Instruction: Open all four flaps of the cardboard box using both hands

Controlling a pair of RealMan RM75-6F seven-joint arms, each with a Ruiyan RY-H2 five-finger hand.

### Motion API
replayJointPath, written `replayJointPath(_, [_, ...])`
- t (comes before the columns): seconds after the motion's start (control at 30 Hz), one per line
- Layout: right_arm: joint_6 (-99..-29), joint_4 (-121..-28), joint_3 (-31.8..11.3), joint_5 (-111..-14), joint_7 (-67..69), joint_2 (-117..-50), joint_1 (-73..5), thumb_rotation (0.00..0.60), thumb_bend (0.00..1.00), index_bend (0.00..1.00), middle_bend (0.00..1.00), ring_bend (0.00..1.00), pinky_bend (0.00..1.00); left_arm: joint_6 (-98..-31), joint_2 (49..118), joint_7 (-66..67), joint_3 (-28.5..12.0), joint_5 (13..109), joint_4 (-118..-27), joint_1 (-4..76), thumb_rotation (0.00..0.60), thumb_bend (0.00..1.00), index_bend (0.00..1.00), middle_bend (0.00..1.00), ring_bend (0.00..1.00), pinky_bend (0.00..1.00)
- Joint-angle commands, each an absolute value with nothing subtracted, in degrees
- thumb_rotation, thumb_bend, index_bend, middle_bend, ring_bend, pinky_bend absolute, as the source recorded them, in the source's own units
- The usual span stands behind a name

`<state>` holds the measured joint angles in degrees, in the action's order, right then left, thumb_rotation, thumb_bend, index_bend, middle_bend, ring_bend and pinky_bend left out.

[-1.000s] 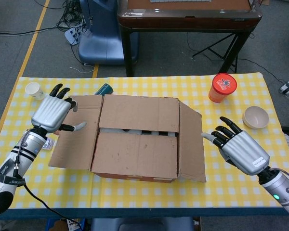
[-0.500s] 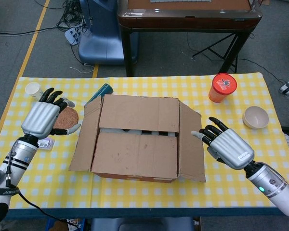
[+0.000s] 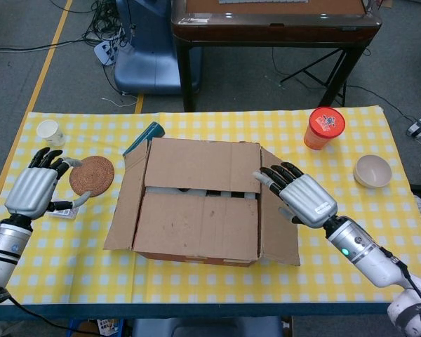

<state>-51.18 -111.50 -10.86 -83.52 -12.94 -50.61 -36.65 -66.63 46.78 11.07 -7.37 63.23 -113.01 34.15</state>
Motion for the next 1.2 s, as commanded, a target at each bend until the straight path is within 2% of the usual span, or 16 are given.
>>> replayJointPath(0.03, [-48.2, -109.6, -12.1, -79.8, -15.3, -53.5, -39.6, 0.6, 0.31, 0.0, 0.04, 0.06, 0.1, -67.5, 46.5, 9.9, -6.8, 65.2, -112.9, 32.7, 0.216, 0.23, 0.31, 0.26, 0.11, 0.0])
replayJointPath(0.3, [-46.1, -106.7, -13.4, -73.5, -20.1, -59.1, -44.5, 0.6, 0.27, 0.0, 0.0, 0.02, 0.1, -68.6, 46.2, 8.6, -6.4, 69.2, -113.1, 30.3, 0.214, 0.23, 0.32, 0.26, 0.11, 0.0])
replayJointPath(0.67, [-45.2, -102.6, -13.9, -65.4, -25.5, -65.9, -50.2, 0.6, 0.23, 0.0, 0.0, 0.0, 0.1, -68.8, 46.3, 7.0, -6.6, 71.8, -112.6, 28.4, 0.214, 0.23, 0.32, 0.26, 0.11, 0.0])
replayJointPath(1.2, [-45.8, -97.8, -13.0, -60.1, -27.6, -71.0, -54.7, 0.6, 0.23, 0.0, 0.0, 0.0, 0.1, -69.4, 46.0, 4.1, -6.6, 74.9, -110.9, 25.8, 0.213, 0.23, 0.33, 0.26, 0.11, 0.0])
